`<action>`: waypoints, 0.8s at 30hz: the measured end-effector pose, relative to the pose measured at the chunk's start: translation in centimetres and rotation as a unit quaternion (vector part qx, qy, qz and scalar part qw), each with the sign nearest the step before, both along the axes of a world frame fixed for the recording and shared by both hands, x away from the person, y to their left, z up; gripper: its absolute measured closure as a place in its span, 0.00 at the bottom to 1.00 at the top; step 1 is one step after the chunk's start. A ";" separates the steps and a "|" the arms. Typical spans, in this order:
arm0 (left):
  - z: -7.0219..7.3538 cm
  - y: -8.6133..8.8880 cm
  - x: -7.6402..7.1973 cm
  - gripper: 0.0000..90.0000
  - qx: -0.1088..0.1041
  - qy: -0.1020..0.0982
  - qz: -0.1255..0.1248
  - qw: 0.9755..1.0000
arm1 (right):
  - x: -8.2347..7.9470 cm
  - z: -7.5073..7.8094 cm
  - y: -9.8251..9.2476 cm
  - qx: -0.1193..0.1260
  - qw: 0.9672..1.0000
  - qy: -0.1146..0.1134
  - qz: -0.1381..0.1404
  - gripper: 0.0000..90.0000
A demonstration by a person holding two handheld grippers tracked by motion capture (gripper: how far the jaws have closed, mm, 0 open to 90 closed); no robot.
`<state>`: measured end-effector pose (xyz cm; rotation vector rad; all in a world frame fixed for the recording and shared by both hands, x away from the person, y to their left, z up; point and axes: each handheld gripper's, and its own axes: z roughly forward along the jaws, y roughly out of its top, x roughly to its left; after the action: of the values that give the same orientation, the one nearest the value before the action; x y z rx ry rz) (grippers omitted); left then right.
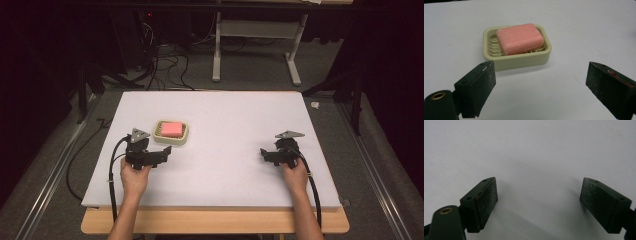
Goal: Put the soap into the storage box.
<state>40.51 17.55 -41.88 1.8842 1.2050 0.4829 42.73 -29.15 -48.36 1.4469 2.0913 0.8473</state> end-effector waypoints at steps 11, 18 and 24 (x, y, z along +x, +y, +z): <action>-0.8 -0.3 -0.7 0.11 -0.011 0.010 -0.010 1.000 | 0.0 0.0 0.0 0.000 1.000 0.000 0.000 0.17; -1.4 -0.9 -0.9 0.11 -0.004 0.022 -0.025 0.999 | 0.0 0.0 0.0 -0.001 1.000 -0.001 0.001 0.17; -1.8 -1.4 -0.7 0.11 0.004 0.032 -0.034 0.999 | 0.0 0.0 0.0 0.000 1.000 0.000 0.000 0.17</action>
<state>39.78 16.20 -43.66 1.9528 1.1788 0.3931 42.72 -29.13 -48.36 1.4467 2.0912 0.8476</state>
